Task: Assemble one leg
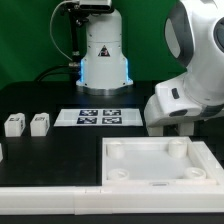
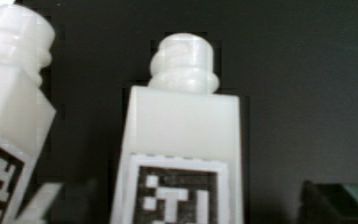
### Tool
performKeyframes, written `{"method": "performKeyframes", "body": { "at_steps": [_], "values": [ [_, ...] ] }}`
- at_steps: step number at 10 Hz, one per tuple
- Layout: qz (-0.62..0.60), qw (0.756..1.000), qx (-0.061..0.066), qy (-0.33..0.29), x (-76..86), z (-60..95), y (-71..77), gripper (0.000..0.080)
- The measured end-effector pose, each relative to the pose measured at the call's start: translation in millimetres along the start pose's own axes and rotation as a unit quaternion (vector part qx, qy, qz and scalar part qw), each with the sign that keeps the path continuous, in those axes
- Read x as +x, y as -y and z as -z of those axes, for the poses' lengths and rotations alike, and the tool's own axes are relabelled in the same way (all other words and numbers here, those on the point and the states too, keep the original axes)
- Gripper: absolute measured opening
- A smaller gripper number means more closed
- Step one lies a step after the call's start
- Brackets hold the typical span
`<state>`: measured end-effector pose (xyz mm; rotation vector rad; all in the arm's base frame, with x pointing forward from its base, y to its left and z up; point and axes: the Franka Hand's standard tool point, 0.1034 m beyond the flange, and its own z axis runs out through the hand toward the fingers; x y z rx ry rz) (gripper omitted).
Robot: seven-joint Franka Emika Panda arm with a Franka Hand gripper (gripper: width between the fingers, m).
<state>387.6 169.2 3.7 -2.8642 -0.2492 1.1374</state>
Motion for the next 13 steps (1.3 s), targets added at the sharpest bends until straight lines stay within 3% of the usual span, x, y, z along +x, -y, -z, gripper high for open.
{"method": "performKeyframes", "body": {
  "at_steps": [1, 2, 3, 6, 7, 9, 11, 12, 13],
  "values": [
    [-0.001, 1.0, 0.0, 0.0, 0.1, 0.1, -0.6, 0.0388],
    [-0.001, 1.0, 0.001, 0.0, 0.1, 0.2, -0.7, 0.0388],
    [-0.001, 1.0, 0.001, 0.0, 0.1, 0.2, -0.8, 0.029],
    [-0.001, 1.0, 0.001, -0.001, -0.4, 3.4, -0.9, 0.029],
    [-0.001, 1.0, 0.001, 0.002, -5.4, 10.3, -1.1, 0.029],
    [-0.003, 1.0, -0.003, 0.02, -38.8, 54.5, -3.8, 0.029],
    [0.003, 1.0, -0.004, 0.001, -46.1, 88.6, -2.8, 0.0291],
    [0.002, 1.0, -0.004, -0.002, -44.0, 82.6, -3.0, 0.0291],
    [0.001, 0.999, -0.003, -0.044, -33.7, 83.4, -3.1, 0.0291]
  ]
}}
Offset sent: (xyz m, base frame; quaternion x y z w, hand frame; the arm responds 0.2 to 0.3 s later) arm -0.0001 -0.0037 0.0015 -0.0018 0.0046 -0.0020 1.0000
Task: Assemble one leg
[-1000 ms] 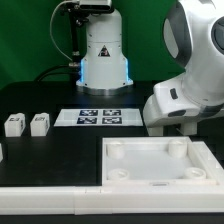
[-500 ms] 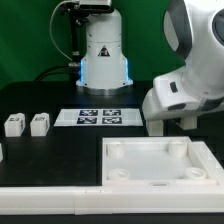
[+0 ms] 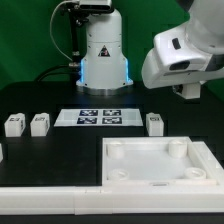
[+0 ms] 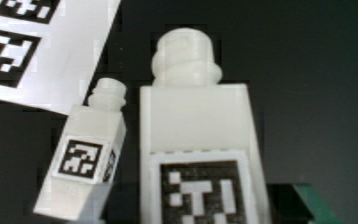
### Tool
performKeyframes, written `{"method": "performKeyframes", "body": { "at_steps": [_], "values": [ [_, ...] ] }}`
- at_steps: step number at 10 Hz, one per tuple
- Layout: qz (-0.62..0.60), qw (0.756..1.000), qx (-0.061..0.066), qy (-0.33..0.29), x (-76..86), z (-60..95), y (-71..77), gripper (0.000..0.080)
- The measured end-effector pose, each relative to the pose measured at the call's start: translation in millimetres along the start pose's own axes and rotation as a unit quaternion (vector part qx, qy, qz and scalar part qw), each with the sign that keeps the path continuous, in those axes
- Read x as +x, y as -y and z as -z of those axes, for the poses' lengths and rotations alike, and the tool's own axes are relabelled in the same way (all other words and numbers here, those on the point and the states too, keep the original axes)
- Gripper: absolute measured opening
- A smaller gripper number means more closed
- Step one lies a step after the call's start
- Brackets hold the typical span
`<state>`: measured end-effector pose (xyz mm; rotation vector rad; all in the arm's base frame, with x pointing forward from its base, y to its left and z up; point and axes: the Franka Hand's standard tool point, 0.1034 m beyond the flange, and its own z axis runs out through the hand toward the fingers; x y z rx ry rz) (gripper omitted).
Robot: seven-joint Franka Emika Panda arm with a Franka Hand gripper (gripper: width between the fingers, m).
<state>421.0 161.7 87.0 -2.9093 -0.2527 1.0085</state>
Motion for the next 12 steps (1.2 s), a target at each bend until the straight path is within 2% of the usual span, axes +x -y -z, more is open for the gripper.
{"method": "performKeyframes", "body": {
  "at_steps": [3, 5, 7, 8, 9, 11, 12],
  "values": [
    [-0.002, 0.986, -0.007, -0.166, 5.1, 5.6, -5.3, 0.0291],
    [0.042, 0.97, -0.015, -0.241, 19.7, 36.2, -24.0, 0.0291],
    [0.068, 0.935, -0.028, -0.347, 44.0, 72.5, -44.7, 0.0291],
    [0.065, 0.914, -0.034, -0.399, 46.6, 72.0, -47.4, 0.0291],
    [0.068, 0.926, -0.033, -0.369, 37.9, 55.2, -45.2, 0.0291],
    [0.071, 0.927, -0.033, -0.366, 41.4, 58.8, -45.6, 0.0291],
    [0.084, 0.926, -0.036, -0.366, 54.1, 71.5, -47.0, 0.0291]
  ]
}}
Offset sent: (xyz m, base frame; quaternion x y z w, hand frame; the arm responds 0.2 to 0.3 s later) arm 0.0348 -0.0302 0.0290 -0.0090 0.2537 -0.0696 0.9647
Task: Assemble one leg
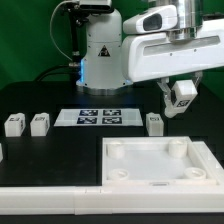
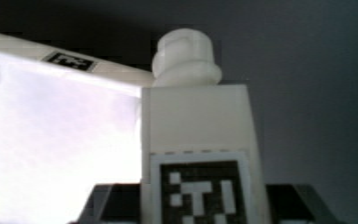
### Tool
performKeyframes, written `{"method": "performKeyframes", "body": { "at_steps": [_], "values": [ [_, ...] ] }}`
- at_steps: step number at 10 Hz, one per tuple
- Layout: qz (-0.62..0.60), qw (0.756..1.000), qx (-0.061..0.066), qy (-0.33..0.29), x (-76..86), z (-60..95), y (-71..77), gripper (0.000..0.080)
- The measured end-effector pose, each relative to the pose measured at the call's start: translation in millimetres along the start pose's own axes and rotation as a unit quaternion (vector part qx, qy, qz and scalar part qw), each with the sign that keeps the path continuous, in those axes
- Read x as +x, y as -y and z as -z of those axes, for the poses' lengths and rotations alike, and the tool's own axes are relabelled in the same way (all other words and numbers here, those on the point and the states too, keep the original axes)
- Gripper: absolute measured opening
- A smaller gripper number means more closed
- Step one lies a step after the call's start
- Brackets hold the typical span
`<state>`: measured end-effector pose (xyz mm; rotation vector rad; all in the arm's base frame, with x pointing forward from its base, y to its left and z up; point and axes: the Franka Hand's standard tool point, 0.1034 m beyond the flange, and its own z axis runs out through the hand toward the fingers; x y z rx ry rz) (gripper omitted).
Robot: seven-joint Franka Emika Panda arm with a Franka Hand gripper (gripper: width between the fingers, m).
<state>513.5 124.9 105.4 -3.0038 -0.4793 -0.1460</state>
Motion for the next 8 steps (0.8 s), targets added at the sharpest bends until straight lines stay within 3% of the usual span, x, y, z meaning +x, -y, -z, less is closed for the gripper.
{"method": "performKeyframes", "body": {
  "at_steps": [2, 4, 6, 7, 8],
  "values": [
    [0.029, 0.999, 0.004, -0.019, 45.8, 6.7, -13.1, 0.0291],
    [0.035, 0.998, 0.0, -0.046, 73.8, 16.5, -19.9, 0.0291],
    [0.034, 0.998, -0.002, -0.052, 68.4, 12.0, -20.1, 0.0291],
    [0.04, 0.996, -0.01, -0.082, 75.2, 14.8, -24.2, 0.0291],
    [0.043, 0.989, -0.03, -0.14, 74.5, 14.8, -33.4, 0.0291]
  ]
}}
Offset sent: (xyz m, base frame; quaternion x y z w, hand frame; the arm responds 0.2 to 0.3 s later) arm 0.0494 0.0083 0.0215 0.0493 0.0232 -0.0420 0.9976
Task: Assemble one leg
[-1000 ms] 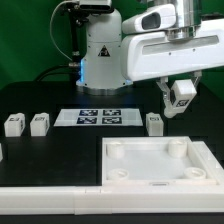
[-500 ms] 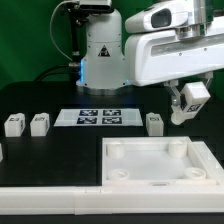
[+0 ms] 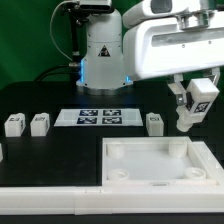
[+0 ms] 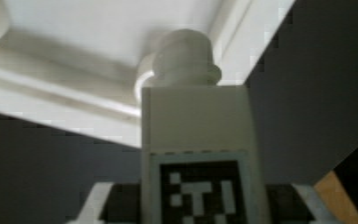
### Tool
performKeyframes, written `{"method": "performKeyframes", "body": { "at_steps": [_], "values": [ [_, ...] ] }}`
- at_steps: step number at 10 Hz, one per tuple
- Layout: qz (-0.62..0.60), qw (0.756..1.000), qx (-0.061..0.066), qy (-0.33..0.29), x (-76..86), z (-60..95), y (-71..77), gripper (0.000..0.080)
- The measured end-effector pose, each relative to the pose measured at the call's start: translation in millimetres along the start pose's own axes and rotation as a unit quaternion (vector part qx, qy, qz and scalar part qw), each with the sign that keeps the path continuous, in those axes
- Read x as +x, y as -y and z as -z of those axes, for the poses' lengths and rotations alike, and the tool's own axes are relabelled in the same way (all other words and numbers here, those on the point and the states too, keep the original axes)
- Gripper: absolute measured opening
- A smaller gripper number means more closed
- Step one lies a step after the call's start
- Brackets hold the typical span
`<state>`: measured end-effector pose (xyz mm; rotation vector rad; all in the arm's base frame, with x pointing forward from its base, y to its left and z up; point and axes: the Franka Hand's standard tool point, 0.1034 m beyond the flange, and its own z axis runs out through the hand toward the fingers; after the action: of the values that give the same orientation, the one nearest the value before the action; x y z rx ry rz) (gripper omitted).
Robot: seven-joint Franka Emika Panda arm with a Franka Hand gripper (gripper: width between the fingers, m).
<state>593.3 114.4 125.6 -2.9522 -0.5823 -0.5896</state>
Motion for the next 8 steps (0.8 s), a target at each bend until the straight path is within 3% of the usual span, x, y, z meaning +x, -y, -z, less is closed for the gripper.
{"method": "performKeyframes", "body": {
  "at_steps": [1, 2, 4, 7, 8],
  "values": [
    [-0.002, 1.0, -0.009, -0.015, -9.0, -2.1, -2.5, 0.0291],
    [-0.024, 0.999, -0.01, -0.021, -11.0, -5.9, -6.0, 0.0291],
    [-0.06, 0.998, 0.011, -0.004, 2.1, -13.6, -6.9, 0.0291],
    [-0.067, 0.998, 0.012, -0.012, 4.8, -17.5, -11.6, 0.0291],
    [-0.066, 0.998, 0.007, -0.022, 4.6, -17.5, -13.8, 0.0291]
  ]
}}
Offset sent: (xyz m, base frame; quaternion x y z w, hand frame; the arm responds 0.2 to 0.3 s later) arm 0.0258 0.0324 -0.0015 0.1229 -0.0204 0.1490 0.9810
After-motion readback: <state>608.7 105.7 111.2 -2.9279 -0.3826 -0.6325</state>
